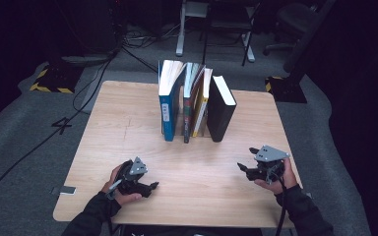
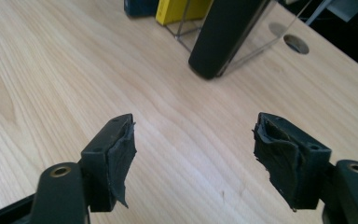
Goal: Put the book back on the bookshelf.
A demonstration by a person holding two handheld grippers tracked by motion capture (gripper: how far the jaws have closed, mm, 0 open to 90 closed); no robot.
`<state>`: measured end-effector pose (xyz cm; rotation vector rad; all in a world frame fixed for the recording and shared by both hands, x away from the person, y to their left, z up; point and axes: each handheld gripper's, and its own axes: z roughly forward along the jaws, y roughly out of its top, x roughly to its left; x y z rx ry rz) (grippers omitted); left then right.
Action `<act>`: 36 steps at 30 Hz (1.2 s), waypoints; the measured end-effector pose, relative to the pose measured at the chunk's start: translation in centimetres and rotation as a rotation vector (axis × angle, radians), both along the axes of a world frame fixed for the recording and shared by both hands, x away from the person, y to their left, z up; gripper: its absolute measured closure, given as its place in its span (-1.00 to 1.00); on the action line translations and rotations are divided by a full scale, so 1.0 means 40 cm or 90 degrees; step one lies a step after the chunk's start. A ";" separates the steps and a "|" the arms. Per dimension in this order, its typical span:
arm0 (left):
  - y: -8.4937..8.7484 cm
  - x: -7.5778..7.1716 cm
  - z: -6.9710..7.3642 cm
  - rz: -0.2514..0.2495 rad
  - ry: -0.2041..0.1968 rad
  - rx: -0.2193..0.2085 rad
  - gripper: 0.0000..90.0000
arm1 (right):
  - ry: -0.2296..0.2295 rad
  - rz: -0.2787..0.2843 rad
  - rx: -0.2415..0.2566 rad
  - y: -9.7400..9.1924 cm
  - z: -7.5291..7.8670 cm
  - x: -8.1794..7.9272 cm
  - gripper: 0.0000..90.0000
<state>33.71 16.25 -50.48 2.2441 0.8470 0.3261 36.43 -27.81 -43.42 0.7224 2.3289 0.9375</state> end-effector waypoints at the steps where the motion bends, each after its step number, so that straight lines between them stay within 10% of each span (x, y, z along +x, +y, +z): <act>1: 0.000 0.000 0.000 0.000 0.000 0.000 -0.62 | 0.001 -0.001 -0.004 -0.005 -0.005 -0.002 -0.35; 10: 0.001 -0.001 0.000 0.002 -0.001 0.000 -0.62 | 0.010 -0.005 -0.016 -0.053 -0.054 -0.023 -0.36; 36: 0.003 -0.003 0.000 0.004 0.001 0.000 -0.62 | 0.131 -0.078 0.106 -0.236 -0.176 -0.057 -0.52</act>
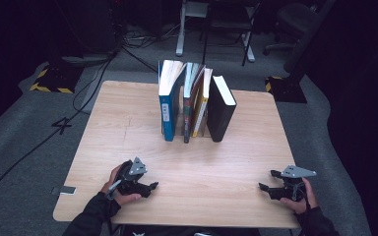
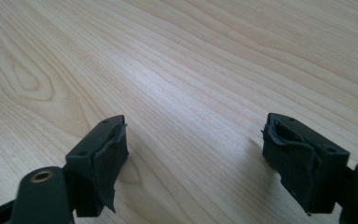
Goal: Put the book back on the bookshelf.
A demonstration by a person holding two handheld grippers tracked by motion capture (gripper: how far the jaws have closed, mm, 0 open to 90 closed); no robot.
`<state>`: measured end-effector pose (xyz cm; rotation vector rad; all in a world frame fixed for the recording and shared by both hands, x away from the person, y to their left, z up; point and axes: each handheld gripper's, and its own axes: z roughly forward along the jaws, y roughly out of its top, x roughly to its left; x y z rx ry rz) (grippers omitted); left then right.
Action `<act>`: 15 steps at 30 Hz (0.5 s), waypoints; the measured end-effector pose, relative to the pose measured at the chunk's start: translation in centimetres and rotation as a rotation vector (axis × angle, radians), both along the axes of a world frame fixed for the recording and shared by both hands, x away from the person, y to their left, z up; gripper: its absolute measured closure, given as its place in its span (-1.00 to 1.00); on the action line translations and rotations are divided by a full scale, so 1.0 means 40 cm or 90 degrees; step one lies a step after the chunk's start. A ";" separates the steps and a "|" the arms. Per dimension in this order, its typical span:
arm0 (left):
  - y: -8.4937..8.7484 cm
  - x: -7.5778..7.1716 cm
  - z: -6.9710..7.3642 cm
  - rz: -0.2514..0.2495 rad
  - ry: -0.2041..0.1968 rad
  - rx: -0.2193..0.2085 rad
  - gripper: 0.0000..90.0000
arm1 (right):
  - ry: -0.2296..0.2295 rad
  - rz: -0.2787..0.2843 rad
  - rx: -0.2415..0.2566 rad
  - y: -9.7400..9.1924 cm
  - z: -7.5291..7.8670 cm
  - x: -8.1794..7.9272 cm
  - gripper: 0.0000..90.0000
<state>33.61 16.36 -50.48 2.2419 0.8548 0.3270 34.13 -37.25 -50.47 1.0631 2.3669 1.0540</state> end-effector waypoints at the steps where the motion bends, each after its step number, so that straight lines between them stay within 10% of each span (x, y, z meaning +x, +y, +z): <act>1: 0.000 0.000 0.000 0.001 0.000 0.000 -0.62 | 0.001 0.001 -0.001 0.000 0.000 0.000 -0.52; 15: 0.008 -0.003 0.000 -0.006 -0.002 0.002 -0.62 | 0.002 0.000 -0.002 0.003 0.000 0.002 -0.54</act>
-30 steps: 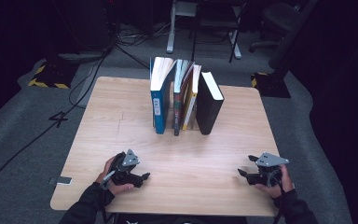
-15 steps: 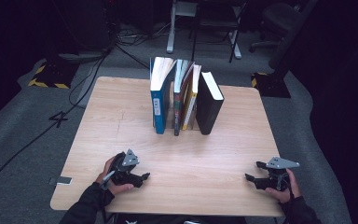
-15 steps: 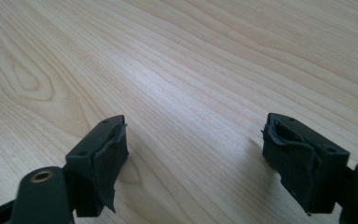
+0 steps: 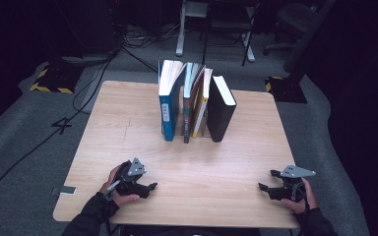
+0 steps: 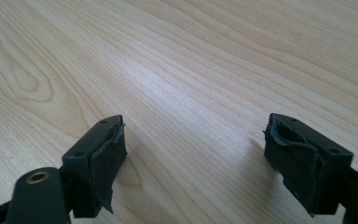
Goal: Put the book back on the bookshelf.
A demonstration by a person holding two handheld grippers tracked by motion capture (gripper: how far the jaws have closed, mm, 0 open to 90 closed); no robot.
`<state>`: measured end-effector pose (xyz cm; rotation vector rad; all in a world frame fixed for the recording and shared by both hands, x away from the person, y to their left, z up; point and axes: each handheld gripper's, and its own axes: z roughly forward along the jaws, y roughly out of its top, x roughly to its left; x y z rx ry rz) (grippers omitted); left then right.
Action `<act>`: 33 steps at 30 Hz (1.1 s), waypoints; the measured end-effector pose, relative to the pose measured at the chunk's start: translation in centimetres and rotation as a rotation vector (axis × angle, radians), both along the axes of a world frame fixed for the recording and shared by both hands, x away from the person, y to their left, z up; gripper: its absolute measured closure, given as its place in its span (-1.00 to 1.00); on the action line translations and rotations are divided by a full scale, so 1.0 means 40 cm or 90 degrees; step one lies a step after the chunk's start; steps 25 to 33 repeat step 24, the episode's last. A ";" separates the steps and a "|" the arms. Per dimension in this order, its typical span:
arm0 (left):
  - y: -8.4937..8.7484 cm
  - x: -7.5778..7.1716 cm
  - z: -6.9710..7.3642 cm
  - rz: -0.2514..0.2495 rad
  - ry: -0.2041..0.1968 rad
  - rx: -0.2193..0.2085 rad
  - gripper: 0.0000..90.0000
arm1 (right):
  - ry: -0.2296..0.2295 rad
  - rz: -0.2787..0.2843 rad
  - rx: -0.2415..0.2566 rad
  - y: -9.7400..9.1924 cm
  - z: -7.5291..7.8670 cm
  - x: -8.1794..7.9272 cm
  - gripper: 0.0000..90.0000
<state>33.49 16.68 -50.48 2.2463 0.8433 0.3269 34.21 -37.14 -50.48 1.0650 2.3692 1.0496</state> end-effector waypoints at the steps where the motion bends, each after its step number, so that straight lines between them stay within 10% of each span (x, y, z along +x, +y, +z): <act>1: 0.000 0.000 0.000 -0.001 0.000 0.000 -0.62 | 0.000 0.000 0.000 0.000 0.000 0.000 -0.54; 33: 0.003 0.003 0.000 -0.010 0.004 -0.003 -0.64 | 0.000 -0.004 -0.002 0.004 -0.001 0.005 -0.59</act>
